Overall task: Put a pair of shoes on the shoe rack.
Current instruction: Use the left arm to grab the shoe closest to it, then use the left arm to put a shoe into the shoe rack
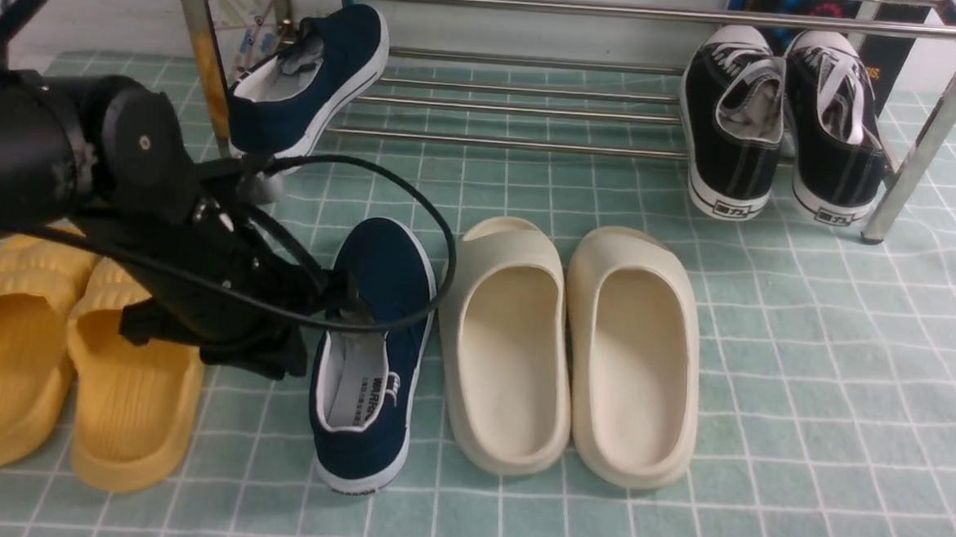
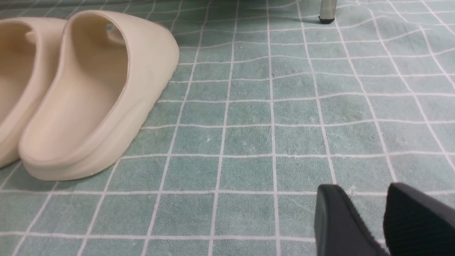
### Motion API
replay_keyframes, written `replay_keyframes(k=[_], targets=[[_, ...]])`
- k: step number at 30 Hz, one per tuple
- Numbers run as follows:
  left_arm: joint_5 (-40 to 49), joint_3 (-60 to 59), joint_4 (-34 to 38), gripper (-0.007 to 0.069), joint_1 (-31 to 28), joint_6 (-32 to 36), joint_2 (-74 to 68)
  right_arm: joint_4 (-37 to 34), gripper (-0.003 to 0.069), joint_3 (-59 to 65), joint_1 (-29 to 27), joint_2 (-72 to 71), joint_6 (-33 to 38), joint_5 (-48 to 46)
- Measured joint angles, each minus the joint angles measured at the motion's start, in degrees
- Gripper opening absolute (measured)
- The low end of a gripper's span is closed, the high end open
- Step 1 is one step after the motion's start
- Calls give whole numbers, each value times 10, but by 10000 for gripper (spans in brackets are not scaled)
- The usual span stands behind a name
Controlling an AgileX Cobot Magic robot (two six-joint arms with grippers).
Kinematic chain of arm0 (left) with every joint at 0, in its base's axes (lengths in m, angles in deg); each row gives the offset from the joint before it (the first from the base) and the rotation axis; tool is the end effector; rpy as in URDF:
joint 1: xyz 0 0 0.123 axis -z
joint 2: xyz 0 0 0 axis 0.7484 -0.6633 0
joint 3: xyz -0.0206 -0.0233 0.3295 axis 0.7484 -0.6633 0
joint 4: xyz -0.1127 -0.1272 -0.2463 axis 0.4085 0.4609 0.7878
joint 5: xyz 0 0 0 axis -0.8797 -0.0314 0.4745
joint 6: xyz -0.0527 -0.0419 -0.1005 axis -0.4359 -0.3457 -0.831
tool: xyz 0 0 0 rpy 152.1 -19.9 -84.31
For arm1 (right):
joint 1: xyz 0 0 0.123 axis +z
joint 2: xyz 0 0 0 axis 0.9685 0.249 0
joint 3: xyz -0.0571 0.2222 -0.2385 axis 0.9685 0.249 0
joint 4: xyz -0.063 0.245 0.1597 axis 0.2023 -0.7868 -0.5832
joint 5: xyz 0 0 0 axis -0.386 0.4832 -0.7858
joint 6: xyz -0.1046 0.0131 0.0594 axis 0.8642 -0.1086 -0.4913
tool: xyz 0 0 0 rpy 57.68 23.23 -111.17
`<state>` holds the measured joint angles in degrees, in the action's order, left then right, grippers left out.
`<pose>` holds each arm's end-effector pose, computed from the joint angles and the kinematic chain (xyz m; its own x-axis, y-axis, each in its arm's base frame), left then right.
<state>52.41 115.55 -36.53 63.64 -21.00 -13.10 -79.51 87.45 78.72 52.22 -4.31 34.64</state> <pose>0.3443 -0.1149 0.2262 -0.9550 -0.1661 -0.2459 -0.0915 0.9532 -0.2883 0.0822 0.0078 0.1637 -0.3079 0.1020 -0.9459 -0.0448 0.9916 0.1216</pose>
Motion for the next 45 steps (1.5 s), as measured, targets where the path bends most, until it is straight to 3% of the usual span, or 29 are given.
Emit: replay_keyframes(k=[4, 7, 10, 11, 12, 15, 20, 25, 37, 45], targets=[[-22, 0, 48, 352, 0, 15, -26, 0, 239, 0, 0, 0, 0, 0], [-40, 0, 62, 391, 0, 35, -48, 0, 239, 0, 0, 0, 0, 0], [-55, 0, 65, 308, 0, 42, -65, 0, 239, 0, 0, 0, 0, 0], [-61, 0, 65, 258, 0, 44, -71, 0, 239, 0, 0, 0, 0, 0], [-66, 0, 65, 150, 0, 46, -74, 0, 239, 0, 0, 0, 0, 0], [-63, 4, 61, 0, 0, 57, -73, 0, 239, 0, 0, 0, 0, 0], [-3, 69, 49, 6, 0, 63, -61, 0, 239, 0, 0, 0, 0, 0], [40, 195, -15, 6, 0, 66, -61, 0, 239, 0, 0, 0, 0, 0], [157, 553, -72, 6, 0, 45, -303, 0, 239, 0, 0, 0, 0, 0], [157, 726, -103, 6, 0, 2, -400, 0, 239, 0, 0, 0, 0, 0]])
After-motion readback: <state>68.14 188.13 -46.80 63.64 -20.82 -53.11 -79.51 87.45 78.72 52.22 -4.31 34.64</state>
